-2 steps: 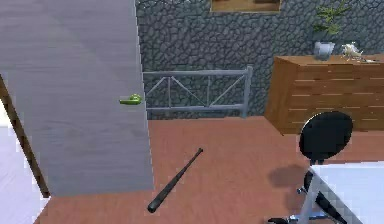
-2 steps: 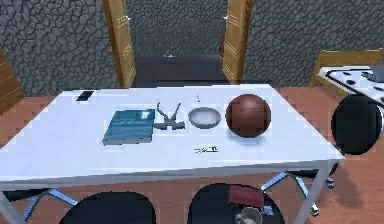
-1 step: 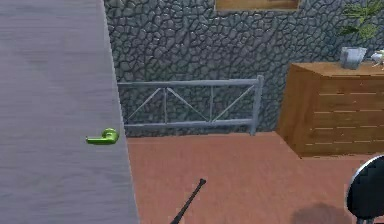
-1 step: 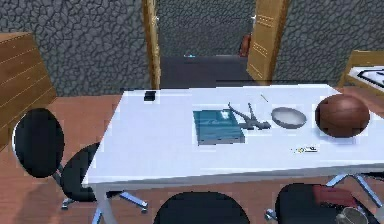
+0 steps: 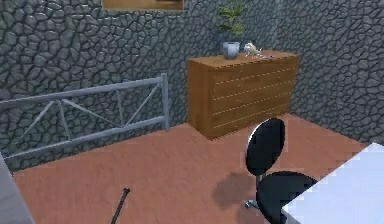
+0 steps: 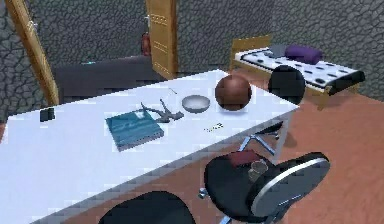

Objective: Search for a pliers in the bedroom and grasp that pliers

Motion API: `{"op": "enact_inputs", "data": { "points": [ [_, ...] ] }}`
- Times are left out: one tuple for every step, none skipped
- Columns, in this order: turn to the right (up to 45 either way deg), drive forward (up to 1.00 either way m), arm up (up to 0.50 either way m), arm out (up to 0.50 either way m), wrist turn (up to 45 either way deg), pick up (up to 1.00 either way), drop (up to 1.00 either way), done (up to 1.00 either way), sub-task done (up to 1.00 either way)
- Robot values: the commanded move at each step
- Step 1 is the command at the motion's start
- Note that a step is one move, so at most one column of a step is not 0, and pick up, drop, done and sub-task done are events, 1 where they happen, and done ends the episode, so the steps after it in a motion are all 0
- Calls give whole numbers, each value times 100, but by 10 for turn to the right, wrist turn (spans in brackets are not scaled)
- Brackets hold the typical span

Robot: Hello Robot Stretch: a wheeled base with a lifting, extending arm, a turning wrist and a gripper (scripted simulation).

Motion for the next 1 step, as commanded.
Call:
{"op": "enact_inputs", "data": {
  "points": [
    [0, 30, 0, 0, 0, 0, 0, 0, 0]
  ]
}}
